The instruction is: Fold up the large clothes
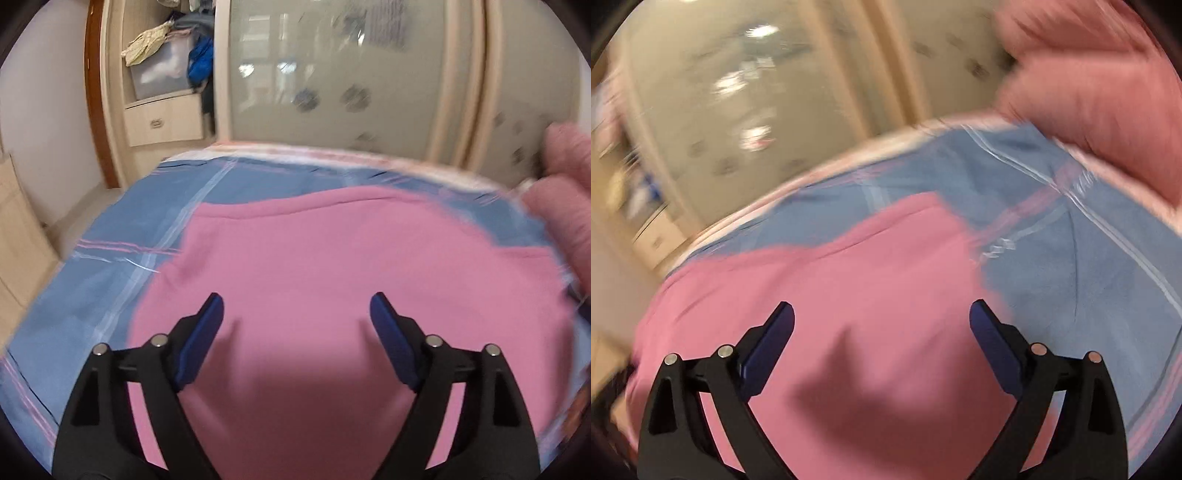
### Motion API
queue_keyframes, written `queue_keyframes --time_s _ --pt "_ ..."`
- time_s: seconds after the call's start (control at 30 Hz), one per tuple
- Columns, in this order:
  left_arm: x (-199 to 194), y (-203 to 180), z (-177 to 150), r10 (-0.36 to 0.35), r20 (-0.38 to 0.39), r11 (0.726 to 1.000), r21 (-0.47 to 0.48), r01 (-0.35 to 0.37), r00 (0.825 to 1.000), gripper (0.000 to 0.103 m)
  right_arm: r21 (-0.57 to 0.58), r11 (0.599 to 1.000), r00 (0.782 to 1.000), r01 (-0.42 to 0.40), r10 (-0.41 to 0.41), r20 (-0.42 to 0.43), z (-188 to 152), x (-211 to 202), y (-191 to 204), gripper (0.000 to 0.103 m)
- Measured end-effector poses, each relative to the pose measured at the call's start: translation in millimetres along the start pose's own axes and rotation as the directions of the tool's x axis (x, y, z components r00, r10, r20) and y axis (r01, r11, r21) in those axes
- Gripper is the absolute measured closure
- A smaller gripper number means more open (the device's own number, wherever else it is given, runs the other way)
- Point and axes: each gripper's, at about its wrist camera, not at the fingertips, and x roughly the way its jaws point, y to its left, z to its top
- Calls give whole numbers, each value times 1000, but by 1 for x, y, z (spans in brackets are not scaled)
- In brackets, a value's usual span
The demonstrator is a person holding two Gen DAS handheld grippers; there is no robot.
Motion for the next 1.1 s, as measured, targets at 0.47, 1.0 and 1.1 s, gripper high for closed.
queue_keyframes --time_s 0.47,1.0,1.1 --pt "63 -60 -66 113 -347 992 88 -88 931 16 -281 956 961 78 -148 -235 -106 40 67 1" --pt "38 -41 1 14 -233 981 -186 -58 972 14 -186 982 987 -20 -10 -161 -74 6 33 1" --pt "70 -33 -1 54 -305 980 -166 -109 951 11 -187 982 986 -20 -12 -168 -80 6 45 1"
